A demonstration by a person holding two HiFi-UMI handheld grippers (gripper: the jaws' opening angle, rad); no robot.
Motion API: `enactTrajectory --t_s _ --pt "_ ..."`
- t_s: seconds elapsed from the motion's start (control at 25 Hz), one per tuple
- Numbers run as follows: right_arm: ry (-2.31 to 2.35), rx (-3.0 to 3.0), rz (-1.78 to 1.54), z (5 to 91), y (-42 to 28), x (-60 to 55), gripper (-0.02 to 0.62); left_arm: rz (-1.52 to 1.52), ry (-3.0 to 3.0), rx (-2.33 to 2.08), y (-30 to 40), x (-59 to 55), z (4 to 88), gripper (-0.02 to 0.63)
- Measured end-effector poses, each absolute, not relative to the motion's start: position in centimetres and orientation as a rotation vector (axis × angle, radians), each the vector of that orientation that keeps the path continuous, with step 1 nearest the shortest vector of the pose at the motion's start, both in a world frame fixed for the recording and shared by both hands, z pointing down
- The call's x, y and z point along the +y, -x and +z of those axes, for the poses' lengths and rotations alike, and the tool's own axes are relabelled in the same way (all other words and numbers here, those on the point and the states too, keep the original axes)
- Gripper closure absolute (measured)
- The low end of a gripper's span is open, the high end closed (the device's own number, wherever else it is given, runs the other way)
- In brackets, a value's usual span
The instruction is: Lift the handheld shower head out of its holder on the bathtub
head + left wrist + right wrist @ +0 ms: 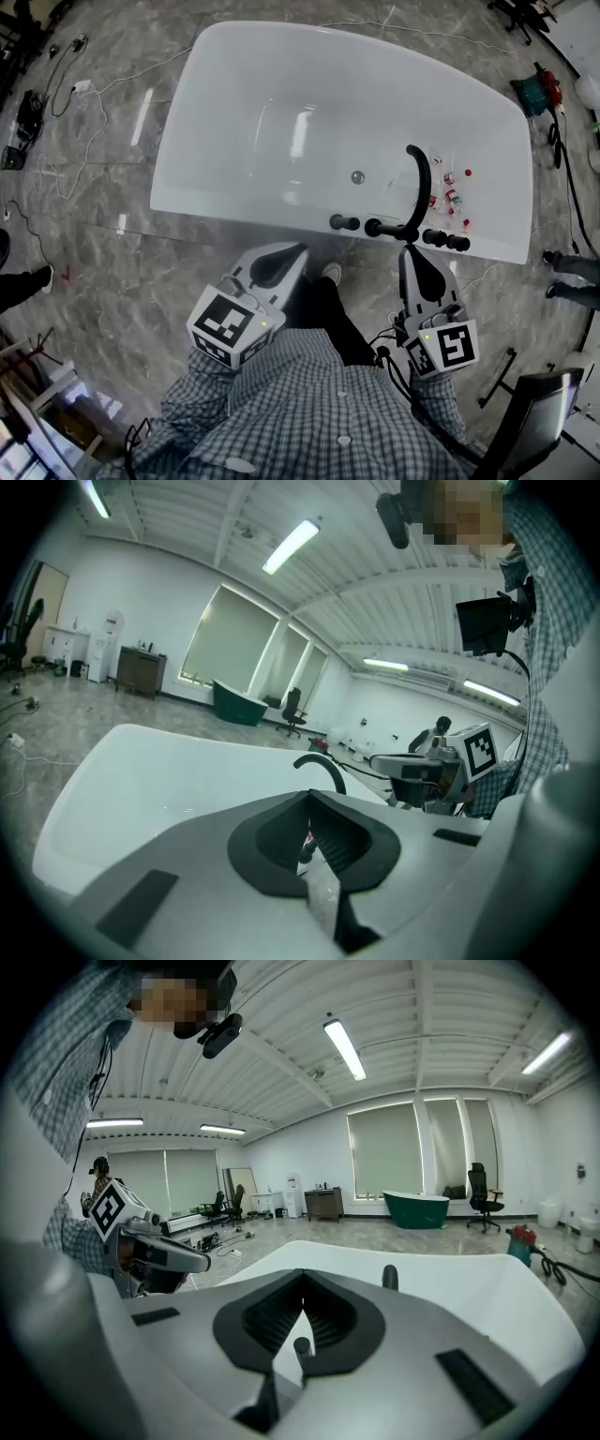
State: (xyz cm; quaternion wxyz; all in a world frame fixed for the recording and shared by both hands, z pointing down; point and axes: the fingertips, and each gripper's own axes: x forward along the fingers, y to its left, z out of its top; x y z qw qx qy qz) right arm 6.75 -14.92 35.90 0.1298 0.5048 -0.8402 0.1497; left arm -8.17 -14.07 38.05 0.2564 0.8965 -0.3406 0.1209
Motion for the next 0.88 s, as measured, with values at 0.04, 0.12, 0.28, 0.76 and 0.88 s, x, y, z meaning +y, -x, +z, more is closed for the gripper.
enactTrajectory --t_s 0.04,0.12,0.28,0.76,0.88 --pt "-1.465 -2.438 0.447 36.2 -6.9 -15.0 0.58 0.331 -2.434 -0.918 7.8 -14.2 38.2 0.598" --pt "-1.466 -2.434 0.458 36.5 -7.4 -15.2 0.581 0.341 -2.447 -0.906 7.0 -14.6 38.6 0.598" --pt "-1.479 -2.424 0.476 37.3 -8.5 -15.6 0.58 0.376 -2.462 -0.902 6.0 -15.1 39.6 0.598" --pt "-1.492 -2.402 0.537 39.8 -12.2 -17.5 0.58 0.391 -2.462 -0.907 2.9 -17.1 42.8 0.598" --pt "-1.445 -2.435 0.547 40.6 -11.8 -17.8 0.58 0.432 -2.472 -0.905 2.0 -17.4 44.0 0.598"
